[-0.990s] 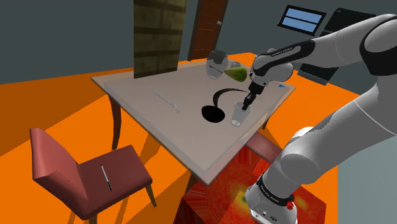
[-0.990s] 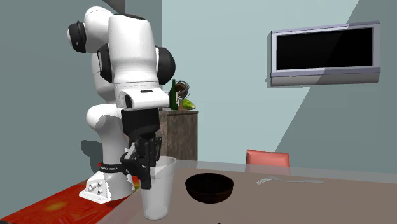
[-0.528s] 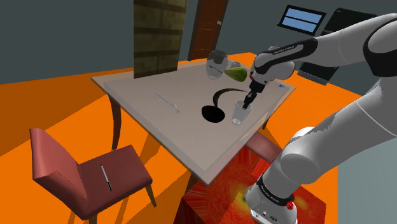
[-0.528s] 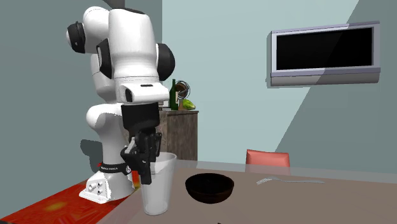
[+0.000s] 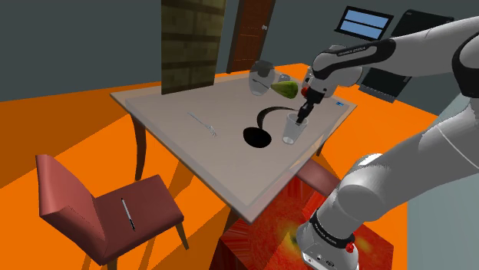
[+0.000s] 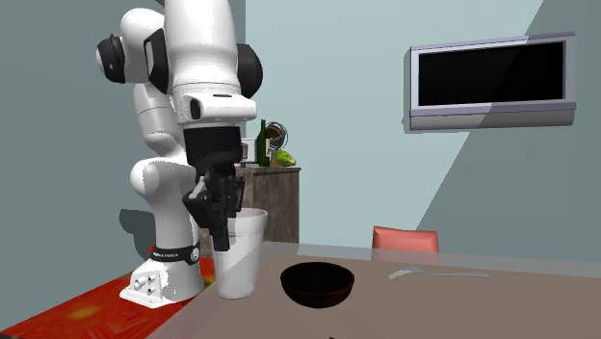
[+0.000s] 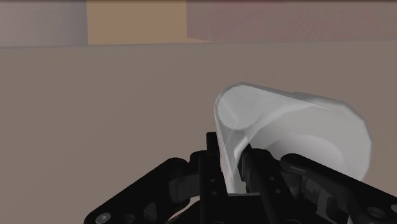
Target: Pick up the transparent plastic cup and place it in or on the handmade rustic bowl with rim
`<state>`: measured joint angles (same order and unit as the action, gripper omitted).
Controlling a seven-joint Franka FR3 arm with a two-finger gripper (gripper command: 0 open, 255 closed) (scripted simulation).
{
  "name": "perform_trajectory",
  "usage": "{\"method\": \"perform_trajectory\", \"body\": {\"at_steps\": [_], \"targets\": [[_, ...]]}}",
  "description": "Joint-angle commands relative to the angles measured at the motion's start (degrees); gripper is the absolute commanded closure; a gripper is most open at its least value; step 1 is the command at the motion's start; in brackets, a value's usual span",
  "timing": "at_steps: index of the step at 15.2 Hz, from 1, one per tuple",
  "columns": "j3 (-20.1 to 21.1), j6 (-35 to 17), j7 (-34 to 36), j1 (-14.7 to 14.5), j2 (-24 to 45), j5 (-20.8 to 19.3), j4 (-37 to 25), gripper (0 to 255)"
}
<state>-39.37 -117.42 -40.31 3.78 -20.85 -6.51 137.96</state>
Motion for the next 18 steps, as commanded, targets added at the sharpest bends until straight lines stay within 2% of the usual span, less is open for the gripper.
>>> {"method": "perform_trajectory", "body": {"at_steps": [1,12,18], "targets": [[0.5,1.9,0.4,0.1,-0.8,-0.2,-1.2,255],[2.7,10.8,2.0,0.4,-3.6,-0.6,-7.6,255],[7.5,11.6,8.5,-3.7,0.0,3.4,-11.6,255]]}}
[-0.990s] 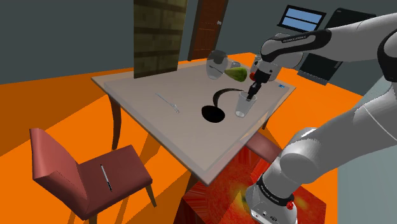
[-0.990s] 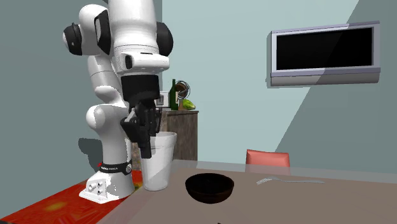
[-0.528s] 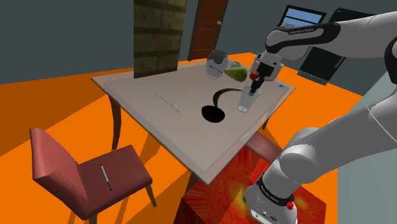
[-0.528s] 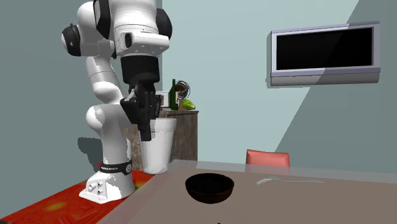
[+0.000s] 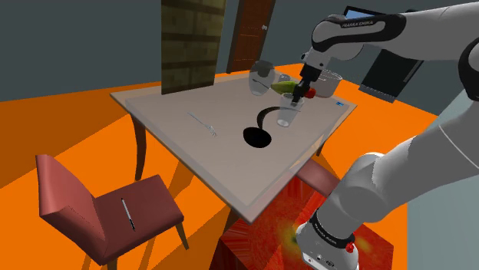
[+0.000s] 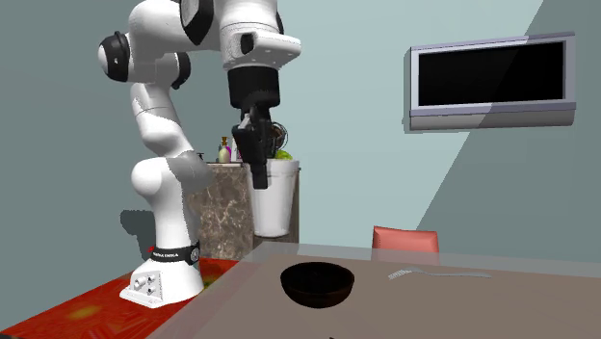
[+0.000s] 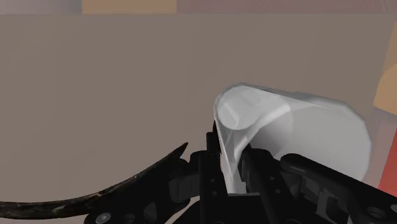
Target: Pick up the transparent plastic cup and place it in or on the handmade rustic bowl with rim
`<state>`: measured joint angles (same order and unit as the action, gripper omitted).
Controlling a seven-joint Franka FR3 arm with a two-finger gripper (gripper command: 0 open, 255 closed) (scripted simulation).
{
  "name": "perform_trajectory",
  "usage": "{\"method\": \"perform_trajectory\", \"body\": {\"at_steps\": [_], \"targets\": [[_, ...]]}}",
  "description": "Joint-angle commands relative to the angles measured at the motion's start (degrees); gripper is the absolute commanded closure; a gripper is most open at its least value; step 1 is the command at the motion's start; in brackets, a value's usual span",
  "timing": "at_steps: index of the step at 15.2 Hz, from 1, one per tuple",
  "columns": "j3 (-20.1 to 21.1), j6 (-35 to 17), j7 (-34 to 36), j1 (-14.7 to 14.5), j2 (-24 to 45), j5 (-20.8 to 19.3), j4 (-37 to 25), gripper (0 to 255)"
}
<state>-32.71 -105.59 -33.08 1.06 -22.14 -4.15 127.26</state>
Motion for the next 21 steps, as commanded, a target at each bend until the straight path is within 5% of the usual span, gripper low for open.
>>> {"method": "perform_trajectory", "body": {"at_steps": [1,6,21], "targets": [[1.5,-0.1,2.2,-1.6,2.0,1.7,-1.8,255],[4.5,0.9,6.7,-4.9,6.5,5.0,-7.2,255],[3.2,-10.6,4.5,-4.8,9.3,6.1,2.0,255]]}}
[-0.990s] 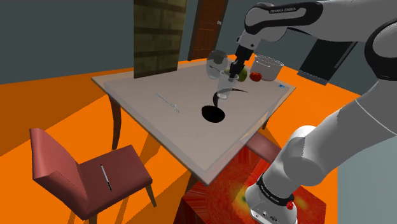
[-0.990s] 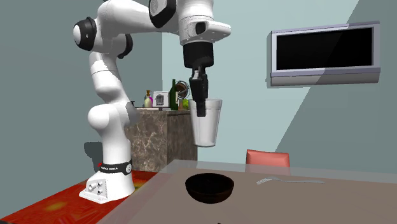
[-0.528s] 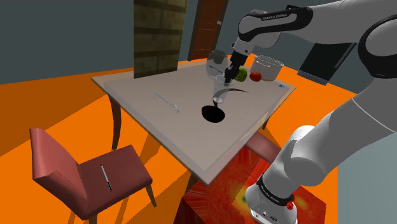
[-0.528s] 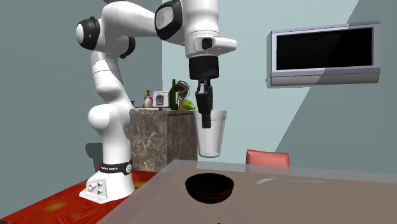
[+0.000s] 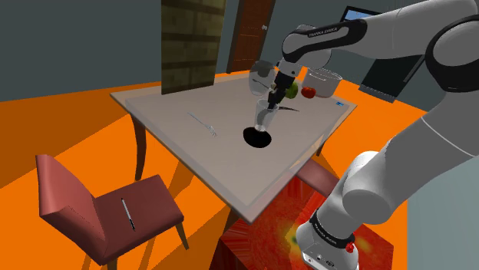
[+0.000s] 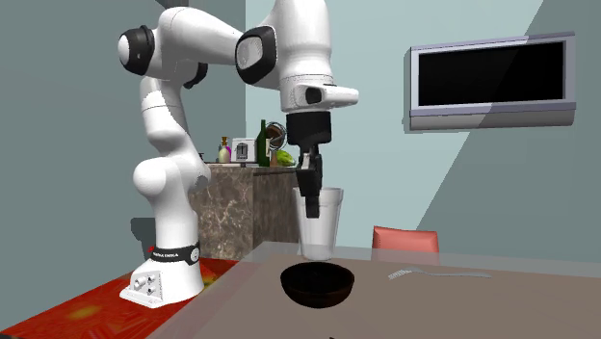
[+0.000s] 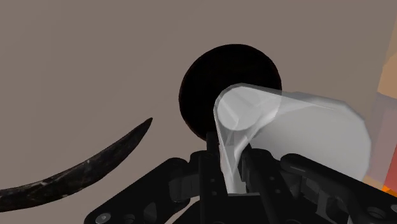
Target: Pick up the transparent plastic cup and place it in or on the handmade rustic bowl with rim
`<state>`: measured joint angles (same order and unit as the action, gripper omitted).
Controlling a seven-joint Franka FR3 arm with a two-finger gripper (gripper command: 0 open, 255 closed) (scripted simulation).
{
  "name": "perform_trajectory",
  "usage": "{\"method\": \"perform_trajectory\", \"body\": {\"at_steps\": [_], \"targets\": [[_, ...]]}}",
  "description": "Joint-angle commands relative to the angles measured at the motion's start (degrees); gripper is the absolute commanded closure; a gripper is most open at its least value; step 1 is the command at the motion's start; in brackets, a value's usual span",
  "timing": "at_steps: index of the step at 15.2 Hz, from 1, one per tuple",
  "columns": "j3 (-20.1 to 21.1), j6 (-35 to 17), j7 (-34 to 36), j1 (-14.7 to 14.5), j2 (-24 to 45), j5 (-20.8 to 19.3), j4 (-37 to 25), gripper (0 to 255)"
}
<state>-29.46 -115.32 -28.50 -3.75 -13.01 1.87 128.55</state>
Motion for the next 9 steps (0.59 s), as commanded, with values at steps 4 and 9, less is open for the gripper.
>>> {"method": "perform_trajectory", "body": {"at_steps": [4,9], "targets": [[-0.5,-4.0,-1.0,-0.1,1.5,0.8,2.7,255],[-0.6,-5.1,-1.3,-0.2,2.0,1.1,3.3,255]]}}
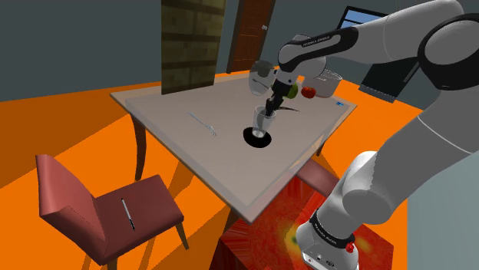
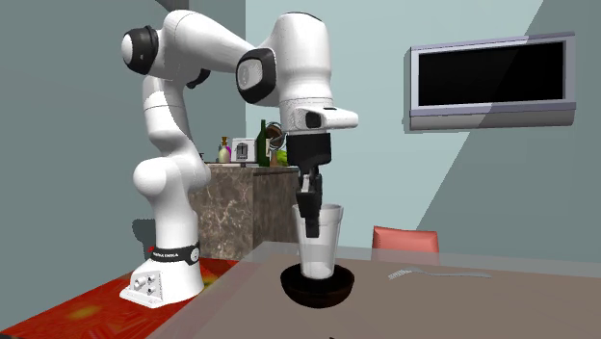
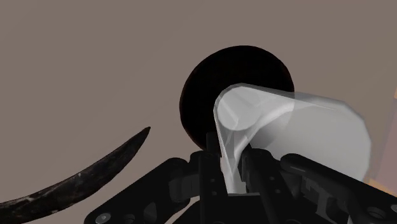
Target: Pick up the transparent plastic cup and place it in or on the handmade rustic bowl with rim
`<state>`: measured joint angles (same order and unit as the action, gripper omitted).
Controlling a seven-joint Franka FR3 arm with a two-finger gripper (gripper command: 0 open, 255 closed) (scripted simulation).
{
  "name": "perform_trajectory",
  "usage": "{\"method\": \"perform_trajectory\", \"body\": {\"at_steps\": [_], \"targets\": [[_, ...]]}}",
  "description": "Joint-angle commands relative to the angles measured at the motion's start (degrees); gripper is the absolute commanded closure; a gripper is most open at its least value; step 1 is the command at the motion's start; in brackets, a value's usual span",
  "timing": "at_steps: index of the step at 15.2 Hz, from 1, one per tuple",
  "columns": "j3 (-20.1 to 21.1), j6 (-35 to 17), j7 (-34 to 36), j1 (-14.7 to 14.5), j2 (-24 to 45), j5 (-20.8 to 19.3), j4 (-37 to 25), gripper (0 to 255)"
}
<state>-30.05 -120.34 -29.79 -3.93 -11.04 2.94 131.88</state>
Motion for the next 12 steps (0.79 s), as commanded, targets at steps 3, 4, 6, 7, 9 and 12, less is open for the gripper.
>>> {"method": "perform_trajectory", "body": {"at_steps": [3,4,6,7,9,12], "targets": [[0.0,-0.1,0.0,0.0,0.0,0.0,0.0,255],[0.0,-0.1,0.0,0.0,0.0,0.0,0.0,255],[0.0,-0.1,0.0,0.0,0.0,0.0,0.0,0],[0.0,-0.1,0.0,0.0,0.0,0.0,0.0,0],[0.0,-0.1,0.0,0.0,0.0,0.0,0.0,0],[0.2,3.9,0.6,0.3,-1.5,-0.9,-2.6,0]]}}
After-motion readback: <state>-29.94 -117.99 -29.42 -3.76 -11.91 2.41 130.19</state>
